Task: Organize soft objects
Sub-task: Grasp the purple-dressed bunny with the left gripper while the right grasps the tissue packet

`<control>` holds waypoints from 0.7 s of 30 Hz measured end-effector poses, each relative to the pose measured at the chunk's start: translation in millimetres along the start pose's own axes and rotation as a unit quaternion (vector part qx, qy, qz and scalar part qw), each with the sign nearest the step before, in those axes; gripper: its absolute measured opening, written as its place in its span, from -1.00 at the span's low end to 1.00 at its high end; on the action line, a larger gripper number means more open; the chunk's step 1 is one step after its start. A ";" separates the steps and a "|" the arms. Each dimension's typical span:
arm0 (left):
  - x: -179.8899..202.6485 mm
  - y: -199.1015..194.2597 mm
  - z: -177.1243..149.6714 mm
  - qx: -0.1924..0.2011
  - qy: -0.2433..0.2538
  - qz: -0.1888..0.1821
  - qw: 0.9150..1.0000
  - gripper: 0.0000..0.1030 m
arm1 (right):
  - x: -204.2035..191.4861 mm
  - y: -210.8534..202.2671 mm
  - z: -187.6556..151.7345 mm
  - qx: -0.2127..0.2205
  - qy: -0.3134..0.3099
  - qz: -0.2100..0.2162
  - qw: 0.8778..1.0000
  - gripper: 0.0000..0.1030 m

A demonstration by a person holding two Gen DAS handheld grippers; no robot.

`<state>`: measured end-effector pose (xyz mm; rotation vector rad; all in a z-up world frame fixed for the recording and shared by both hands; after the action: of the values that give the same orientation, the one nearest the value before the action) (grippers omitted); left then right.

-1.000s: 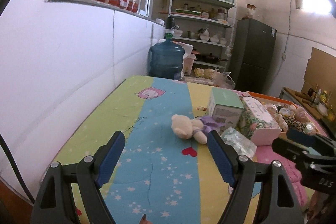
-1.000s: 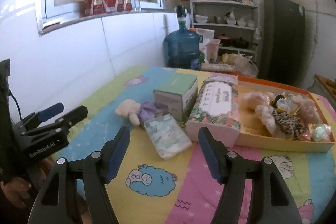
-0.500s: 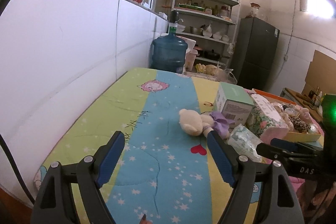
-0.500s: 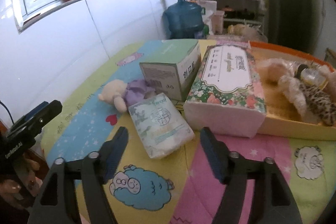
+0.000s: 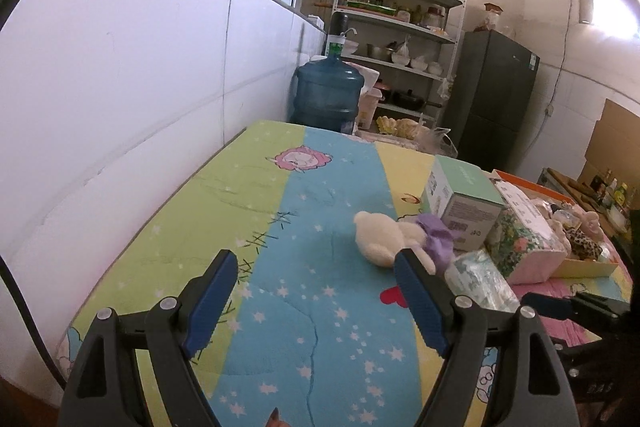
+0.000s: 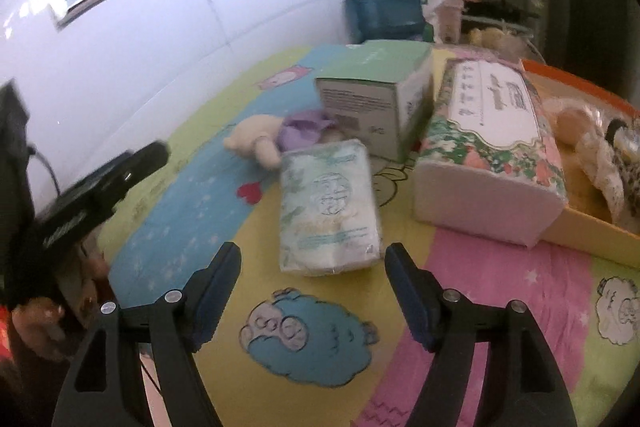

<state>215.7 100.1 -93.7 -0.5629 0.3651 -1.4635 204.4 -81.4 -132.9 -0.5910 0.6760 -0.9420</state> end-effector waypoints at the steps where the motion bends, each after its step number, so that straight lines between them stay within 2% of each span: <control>1: -0.1 1.2 1.5 0.001 0.000 0.000 1.000 0.56 | 0.6 0.4 2.0 0.005 -0.004 -0.014 1.000 0.48; 4: 1.2 4.0 7.0 0.003 0.002 -0.004 1.000 0.56 | 5.6 12.0 7.9 0.005 -0.004 -0.041 0.999 0.47; 8: 6.3 8.4 16.5 0.007 0.021 -0.019 1.000 0.56 | 6.9 28.8 9.9 -0.009 -0.005 -0.037 0.999 0.47; 11: 13.5 16.1 22.8 -0.001 0.034 -0.045 0.998 0.56 | 4.6 36.2 8.8 -0.015 -0.004 -0.028 0.999 0.47; 13: 20.5 23.8 26.0 -0.011 0.046 -0.061 0.997 0.56 | 4.6 37.6 8.3 -0.015 -0.008 -0.038 0.999 0.04; 14: 25.3 28.1 27.0 -0.017 0.054 -0.069 0.996 0.56 | 5.2 37.2 8.7 -0.015 -0.012 -0.044 0.999 -0.07; 17: 37.5 41.3 26.8 -0.034 0.071 -0.089 0.993 0.56 | 5.1 31.2 5.2 -0.014 -0.012 -0.035 0.999 -0.12; 21: 48.3 65.6 24.4 -0.054 0.095 -0.084 0.990 0.56 | 8.1 19.7 -2.8 -0.010 -0.004 -0.027 1.000 -0.12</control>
<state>287.7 56.5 -105.6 -0.5521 0.5607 -1.6731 216.0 -79.8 -151.0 -0.6344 0.6651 -0.9839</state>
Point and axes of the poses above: each gripper's, at about its wrist camera, not at the fingertips, and y roughly the way its jaws point, x to its right, z to its top, the point moved 7 cm from there along y, roughly the way its jaws point, and after that the axes turned 4 degrees about z, right-handed, at the moved point
